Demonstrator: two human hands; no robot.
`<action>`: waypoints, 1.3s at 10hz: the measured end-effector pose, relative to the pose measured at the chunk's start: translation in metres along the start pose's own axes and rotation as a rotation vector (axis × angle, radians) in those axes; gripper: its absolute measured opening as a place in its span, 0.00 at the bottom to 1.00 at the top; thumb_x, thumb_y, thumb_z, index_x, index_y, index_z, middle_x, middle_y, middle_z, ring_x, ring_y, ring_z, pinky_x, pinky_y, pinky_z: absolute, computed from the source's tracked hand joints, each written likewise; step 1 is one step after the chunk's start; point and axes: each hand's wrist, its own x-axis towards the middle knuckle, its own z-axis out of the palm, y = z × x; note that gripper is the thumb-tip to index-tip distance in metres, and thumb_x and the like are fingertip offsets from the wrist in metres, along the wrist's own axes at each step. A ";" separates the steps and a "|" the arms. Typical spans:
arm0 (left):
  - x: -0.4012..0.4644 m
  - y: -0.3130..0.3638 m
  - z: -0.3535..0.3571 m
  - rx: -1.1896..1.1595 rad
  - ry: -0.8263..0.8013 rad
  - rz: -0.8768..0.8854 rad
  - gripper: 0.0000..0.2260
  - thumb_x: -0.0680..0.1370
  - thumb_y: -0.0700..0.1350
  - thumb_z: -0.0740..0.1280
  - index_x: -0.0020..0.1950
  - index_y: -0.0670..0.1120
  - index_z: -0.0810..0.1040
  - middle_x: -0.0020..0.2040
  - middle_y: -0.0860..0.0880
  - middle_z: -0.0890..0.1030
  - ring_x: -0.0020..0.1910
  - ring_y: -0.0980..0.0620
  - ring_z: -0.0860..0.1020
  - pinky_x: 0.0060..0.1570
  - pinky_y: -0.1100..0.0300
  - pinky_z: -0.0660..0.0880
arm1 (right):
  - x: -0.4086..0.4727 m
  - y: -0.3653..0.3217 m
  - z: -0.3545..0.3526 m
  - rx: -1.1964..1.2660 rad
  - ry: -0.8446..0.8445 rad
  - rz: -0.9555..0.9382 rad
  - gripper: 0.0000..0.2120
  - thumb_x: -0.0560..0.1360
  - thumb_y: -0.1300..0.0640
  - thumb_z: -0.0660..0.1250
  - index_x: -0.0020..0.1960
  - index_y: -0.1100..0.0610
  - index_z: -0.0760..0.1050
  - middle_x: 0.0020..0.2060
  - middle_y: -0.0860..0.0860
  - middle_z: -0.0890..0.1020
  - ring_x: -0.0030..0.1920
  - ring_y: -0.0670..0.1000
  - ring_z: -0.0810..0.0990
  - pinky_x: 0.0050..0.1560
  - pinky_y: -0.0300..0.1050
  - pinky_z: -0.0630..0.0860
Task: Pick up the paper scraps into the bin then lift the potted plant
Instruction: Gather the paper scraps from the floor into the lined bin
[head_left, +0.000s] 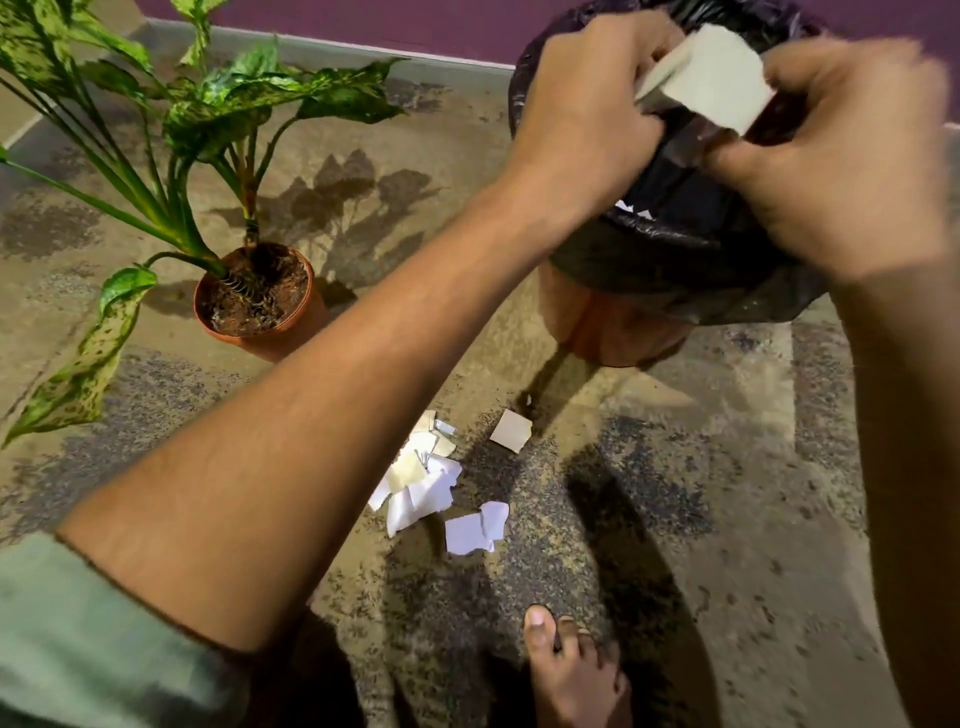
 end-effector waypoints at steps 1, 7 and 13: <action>0.002 -0.006 0.007 0.016 -0.111 -0.021 0.23 0.71 0.44 0.70 0.67 0.46 0.74 0.59 0.51 0.80 0.58 0.58 0.76 0.54 0.73 0.69 | -0.089 0.086 0.081 -0.068 -0.155 0.043 0.43 0.50 0.20 0.68 0.62 0.33 0.68 0.54 0.38 0.78 0.50 0.46 0.77 0.51 0.51 0.73; -0.201 -0.143 -0.009 0.061 -0.120 -0.850 0.29 0.69 0.43 0.72 0.69 0.52 0.69 0.68 0.48 0.70 0.61 0.41 0.73 0.62 0.44 0.73 | -0.104 -0.057 0.056 -0.026 -0.544 0.063 0.38 0.70 0.40 0.72 0.75 0.45 0.60 0.69 0.46 0.70 0.64 0.52 0.74 0.64 0.54 0.73; -0.276 -0.167 -0.008 0.398 -0.539 -0.830 0.25 0.72 0.40 0.73 0.67 0.49 0.73 0.58 0.48 0.71 0.54 0.48 0.74 0.56 0.56 0.74 | -0.104 -0.081 0.190 -0.365 -0.720 -0.351 0.28 0.75 0.47 0.68 0.72 0.46 0.63 0.66 0.54 0.65 0.65 0.57 0.67 0.57 0.49 0.75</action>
